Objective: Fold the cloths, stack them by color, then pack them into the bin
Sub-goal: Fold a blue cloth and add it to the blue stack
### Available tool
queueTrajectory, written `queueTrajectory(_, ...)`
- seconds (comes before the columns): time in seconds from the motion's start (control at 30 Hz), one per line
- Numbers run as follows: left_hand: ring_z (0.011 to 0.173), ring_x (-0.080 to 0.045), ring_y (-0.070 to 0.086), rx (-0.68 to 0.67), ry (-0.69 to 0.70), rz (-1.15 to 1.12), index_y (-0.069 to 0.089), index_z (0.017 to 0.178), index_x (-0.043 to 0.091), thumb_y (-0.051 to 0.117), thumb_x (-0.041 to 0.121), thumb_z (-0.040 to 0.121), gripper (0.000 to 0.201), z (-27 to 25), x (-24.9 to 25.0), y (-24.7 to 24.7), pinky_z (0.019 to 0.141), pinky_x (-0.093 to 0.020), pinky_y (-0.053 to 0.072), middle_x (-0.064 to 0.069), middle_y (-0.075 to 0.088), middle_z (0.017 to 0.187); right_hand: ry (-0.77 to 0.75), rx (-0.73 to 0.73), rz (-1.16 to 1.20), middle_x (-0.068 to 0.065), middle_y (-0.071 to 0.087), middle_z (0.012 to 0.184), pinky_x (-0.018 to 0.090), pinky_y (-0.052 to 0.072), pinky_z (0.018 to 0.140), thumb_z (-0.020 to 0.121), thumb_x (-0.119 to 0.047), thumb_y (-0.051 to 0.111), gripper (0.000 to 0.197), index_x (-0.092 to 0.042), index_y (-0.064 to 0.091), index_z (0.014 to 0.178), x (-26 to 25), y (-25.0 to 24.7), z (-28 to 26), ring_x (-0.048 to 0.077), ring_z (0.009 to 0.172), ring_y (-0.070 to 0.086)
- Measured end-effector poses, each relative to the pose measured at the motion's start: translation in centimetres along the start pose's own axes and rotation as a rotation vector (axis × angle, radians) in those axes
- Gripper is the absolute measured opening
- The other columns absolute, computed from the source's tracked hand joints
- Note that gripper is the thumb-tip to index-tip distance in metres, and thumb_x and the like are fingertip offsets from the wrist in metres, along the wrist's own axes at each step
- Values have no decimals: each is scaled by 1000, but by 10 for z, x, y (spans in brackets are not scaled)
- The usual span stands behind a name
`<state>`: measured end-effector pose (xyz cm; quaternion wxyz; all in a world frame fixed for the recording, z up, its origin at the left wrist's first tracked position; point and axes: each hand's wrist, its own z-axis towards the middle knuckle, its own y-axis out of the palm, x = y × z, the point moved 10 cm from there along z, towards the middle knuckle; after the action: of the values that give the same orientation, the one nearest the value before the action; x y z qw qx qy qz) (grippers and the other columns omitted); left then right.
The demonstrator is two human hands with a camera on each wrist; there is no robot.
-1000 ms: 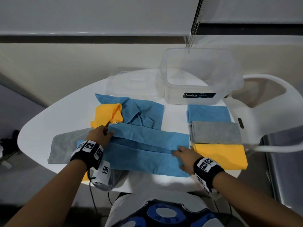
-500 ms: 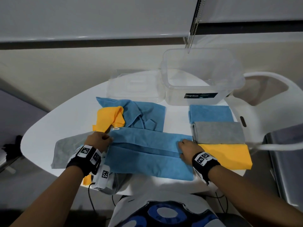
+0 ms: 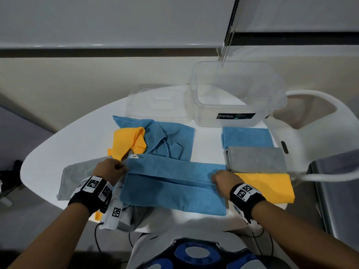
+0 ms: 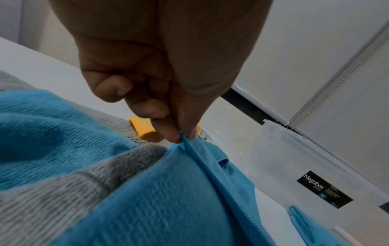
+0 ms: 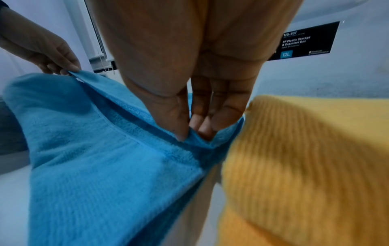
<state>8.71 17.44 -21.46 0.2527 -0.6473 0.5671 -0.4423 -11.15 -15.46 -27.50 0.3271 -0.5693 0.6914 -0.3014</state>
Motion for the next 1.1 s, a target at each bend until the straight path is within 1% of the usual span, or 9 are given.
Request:
queueTrajectory(0.1,79,-27,61,-11,-18,18,70,78,11,67,33,86,23,-6,-1,6,66,-29,41,-9,66,78,3,-42,9,10,58,110,35,47,78,86,-1,47,18,-19,48,87,-2,11,0,30,100,60)
queueTrajectory(0.27,67,-17,56,-5,-49,25,67,82,17,64,36,88,20,-11,-6,9,58,-26,37,0,63,72,-10,-53,8,10,58,113,36,50,81,91,-12,48,17,-12,60,103,-5,18,0,30,102,60)
queueTrajectory(0.37,72,-22,65,-11,-55,-55,62,89,19,60,39,89,20,-10,-7,15,63,-29,48,-2,68,79,-52,-4,31,10,54,118,38,51,84,91,-28,47,28,-13,55,113,-10,12,-1,30,108,56)
queueTrajectory(0.5,100,-32,63,-47,-81,-41,60,117,15,52,47,93,40,-11,1,24,83,-35,49,-12,66,112,-189,157,85,10,36,141,43,44,100,88,-37,50,57,-18,38,140,-28,1,-3,31,129,38)
queueTrajectory(0.67,102,-35,60,-19,-46,14,60,106,13,55,37,93,28,-15,17,26,77,-34,44,-14,65,105,-241,15,-11,6,12,158,52,26,112,89,-44,53,63,-30,32,146,-43,26,2,34,144,14)
queueTrajectory(0.87,93,-38,58,143,137,4,58,93,5,57,22,92,18,-24,52,5,71,-35,37,-19,63,97,-82,49,112,7,-21,158,50,47,98,89,-45,50,63,-31,25,144,-19,18,9,38,135,31)
queueTrajectory(0.97,90,-41,58,190,276,-20,61,96,1,62,15,88,16,-20,77,-6,74,-40,40,-22,60,94,-32,36,159,14,8,155,45,48,97,91,-42,46,49,-23,41,136,-7,15,14,37,125,45)
queueTrajectory(1.03,90,-41,57,193,344,-3,62,100,1,62,13,88,17,-13,100,-12,75,-42,42,-22,57,95,-25,9,186,13,33,138,40,51,91,89,-39,47,42,-22,50,127,-2,14,14,35,110,56)
queueTrajectory(1.1,92,-40,56,200,410,24,62,107,1,59,12,90,20,-4,127,-19,78,-42,42,-23,55,101,-14,-20,206,9,42,124,38,53,86,89,-36,48,36,-25,53,123,1,13,11,33,99,60)
